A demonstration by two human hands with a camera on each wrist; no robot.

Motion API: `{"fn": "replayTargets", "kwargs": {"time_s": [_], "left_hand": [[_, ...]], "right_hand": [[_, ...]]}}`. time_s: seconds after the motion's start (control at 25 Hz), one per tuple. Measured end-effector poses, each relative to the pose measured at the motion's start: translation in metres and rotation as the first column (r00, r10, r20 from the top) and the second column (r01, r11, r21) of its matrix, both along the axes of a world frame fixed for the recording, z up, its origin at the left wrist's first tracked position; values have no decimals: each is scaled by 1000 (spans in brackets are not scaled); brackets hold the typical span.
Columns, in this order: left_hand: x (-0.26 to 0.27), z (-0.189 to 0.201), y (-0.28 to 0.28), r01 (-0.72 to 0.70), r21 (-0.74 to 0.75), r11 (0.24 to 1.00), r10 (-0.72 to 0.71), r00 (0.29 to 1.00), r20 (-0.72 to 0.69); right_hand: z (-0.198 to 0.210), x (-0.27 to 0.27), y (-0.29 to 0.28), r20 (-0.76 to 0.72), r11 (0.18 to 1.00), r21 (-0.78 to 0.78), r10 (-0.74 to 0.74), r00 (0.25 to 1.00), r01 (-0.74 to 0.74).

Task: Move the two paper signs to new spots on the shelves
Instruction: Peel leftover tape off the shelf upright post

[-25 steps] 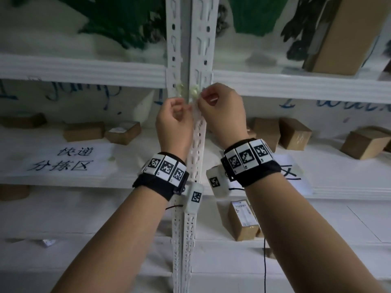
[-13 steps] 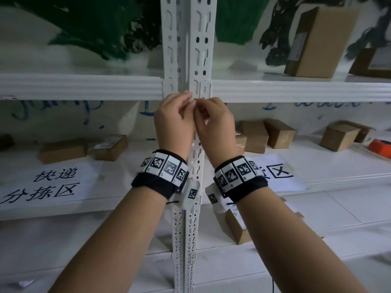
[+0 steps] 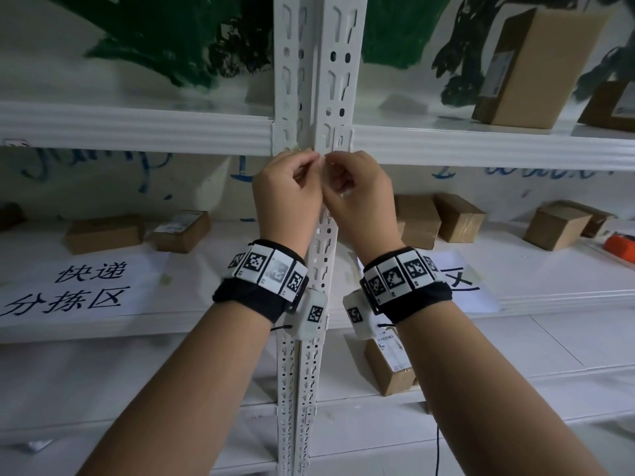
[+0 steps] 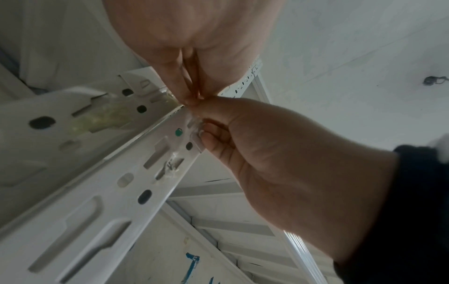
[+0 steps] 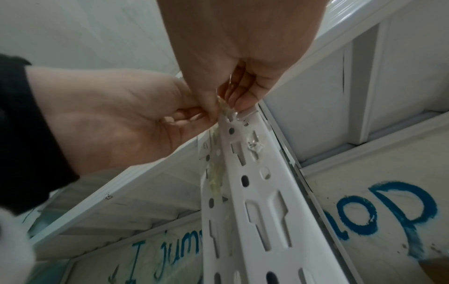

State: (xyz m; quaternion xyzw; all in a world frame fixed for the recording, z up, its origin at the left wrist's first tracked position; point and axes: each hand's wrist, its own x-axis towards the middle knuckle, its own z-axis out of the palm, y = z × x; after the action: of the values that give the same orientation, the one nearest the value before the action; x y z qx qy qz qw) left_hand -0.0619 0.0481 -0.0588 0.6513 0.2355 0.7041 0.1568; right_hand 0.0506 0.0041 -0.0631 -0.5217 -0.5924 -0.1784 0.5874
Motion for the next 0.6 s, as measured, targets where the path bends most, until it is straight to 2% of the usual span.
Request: {"fn": "replayTargets", "kwargs": {"time_s": [0.12, 0.2, 0.28, 0.4, 0.48, 0.6], "left_hand": [[1, 3, -9, -18, -43, 999, 18, 1000, -3], [2, 10, -18, -45, -150, 988, 42, 999, -26], [2, 15, -22, -51, -212, 976, 46, 999, -28], [7, 11, -22, -41, -237, 971, 47, 999, 22], [11, 6, -22, -64, -219, 974, 75, 996, 45], [14, 0, -19, -71, -206, 976, 85, 995, 56]], "right_hand": [[-10, 1, 0, 29, 999, 30, 27, 999, -28], [-22, 10, -8, 152, 996, -45, 87, 985, -82], [-39, 23, -20, 169, 985, -131, 131, 977, -109], [-76, 44, -39, -37, 994, -83, 73, 997, -76], [-99, 54, -45, -173, 995, -88, 26, 985, -42], [-123, 68, -45, -288, 964, -268, -88, 954, 8]]}}
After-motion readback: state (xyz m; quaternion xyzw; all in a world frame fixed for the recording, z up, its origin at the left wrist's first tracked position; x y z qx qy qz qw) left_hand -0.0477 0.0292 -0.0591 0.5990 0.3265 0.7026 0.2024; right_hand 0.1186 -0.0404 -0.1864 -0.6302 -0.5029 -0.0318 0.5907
